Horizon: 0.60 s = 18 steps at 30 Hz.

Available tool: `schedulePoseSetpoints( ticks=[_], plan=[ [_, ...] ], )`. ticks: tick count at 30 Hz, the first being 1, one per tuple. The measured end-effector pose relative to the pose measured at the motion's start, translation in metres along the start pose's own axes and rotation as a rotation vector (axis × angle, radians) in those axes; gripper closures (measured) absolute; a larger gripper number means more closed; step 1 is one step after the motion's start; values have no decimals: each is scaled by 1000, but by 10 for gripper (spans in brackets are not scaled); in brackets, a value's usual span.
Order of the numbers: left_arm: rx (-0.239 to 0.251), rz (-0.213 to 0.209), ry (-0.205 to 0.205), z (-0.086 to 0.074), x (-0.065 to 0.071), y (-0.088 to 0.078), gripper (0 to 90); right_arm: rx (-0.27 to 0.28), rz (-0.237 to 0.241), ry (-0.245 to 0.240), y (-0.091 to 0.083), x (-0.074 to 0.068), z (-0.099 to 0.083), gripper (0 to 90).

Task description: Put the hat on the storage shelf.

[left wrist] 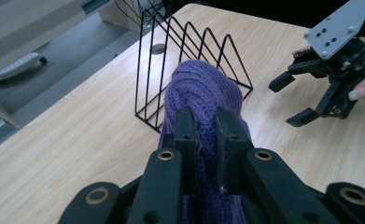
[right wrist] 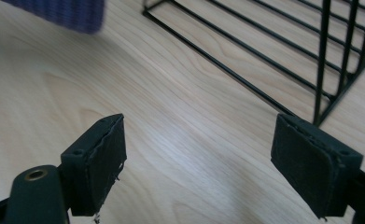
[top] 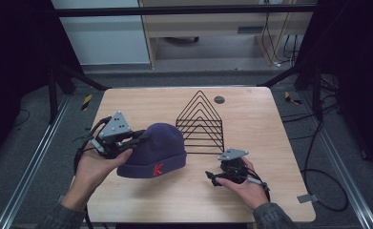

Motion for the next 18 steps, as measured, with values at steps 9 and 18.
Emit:
schedulePoseSetpoints(
  ticks=[9,18],
  plan=[
    [8,34,42,26,-10,-20,806,39,32,-66,-28,-14,40,266],
    [42,32,63,54,-13,-31,806,98,85,-131,-51,-31,89,305]
  ],
)
Point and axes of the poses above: each handheld gripper's, and its own axes: y roughly forward along the jaws, z roughly out of its top, x roughly to its right, the point moved 9 cm from there along y, roughly forward along the jaws, and after that the axes turned 6 degrees about -y, right-handed, at the moved point
